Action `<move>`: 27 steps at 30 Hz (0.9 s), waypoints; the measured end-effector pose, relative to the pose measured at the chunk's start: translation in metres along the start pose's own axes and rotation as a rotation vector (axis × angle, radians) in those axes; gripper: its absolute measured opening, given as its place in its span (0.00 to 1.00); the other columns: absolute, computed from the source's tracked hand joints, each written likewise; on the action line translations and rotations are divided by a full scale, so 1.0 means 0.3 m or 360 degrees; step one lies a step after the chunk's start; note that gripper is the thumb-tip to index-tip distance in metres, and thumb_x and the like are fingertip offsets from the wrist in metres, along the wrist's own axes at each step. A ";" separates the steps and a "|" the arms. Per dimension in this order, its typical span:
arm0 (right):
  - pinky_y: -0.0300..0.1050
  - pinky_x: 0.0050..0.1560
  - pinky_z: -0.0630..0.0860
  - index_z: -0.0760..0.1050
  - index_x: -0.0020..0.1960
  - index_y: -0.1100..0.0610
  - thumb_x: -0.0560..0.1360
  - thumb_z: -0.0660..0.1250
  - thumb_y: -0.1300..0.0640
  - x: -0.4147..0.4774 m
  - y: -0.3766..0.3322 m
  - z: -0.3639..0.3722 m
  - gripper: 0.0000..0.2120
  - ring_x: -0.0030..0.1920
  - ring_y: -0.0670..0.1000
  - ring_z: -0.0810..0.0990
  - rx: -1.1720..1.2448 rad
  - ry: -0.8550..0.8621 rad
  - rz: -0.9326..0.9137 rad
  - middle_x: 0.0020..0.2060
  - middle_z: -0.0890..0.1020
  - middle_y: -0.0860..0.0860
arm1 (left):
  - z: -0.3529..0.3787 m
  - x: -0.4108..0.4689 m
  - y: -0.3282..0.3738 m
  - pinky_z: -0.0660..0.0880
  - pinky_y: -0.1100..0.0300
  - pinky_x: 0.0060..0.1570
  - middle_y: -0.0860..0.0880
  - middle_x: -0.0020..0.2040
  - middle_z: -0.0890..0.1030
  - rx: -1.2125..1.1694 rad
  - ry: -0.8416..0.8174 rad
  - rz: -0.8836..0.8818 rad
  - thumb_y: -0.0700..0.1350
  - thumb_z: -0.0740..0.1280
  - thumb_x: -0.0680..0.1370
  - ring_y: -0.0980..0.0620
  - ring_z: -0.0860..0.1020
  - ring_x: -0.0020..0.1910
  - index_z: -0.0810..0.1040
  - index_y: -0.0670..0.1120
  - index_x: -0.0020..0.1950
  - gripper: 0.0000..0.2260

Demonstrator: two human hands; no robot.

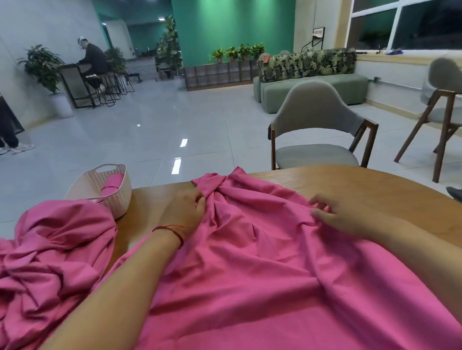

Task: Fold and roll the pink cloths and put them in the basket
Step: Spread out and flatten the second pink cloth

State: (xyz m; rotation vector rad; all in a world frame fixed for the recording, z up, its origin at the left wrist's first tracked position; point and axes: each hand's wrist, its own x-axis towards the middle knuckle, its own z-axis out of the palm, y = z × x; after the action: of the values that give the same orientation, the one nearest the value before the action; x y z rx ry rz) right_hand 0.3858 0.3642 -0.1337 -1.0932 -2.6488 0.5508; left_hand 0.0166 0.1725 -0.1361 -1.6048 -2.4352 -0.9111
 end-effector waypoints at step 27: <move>0.48 0.42 0.72 0.80 0.46 0.48 0.78 0.73 0.49 0.771 -0.184 0.313 0.05 0.39 0.42 0.78 0.0648 0.0628 0.0093 0.36 0.81 0.43 | 0.310 0.388 -0.152 0.73 0.59 0.39 0.55 0.37 0.81 -0.0535 0.0265 -0.0474 0.52 0.71 0.80 0.59 0.78 0.37 0.81 0.52 0.47 0.06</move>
State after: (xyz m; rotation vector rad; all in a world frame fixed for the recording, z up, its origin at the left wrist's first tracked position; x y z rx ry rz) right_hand 0.1577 0.4693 -0.1811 -1.0280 -2.0587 0.7551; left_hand -0.0518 0.3026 -0.1875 -1.1962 -2.5452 -1.5046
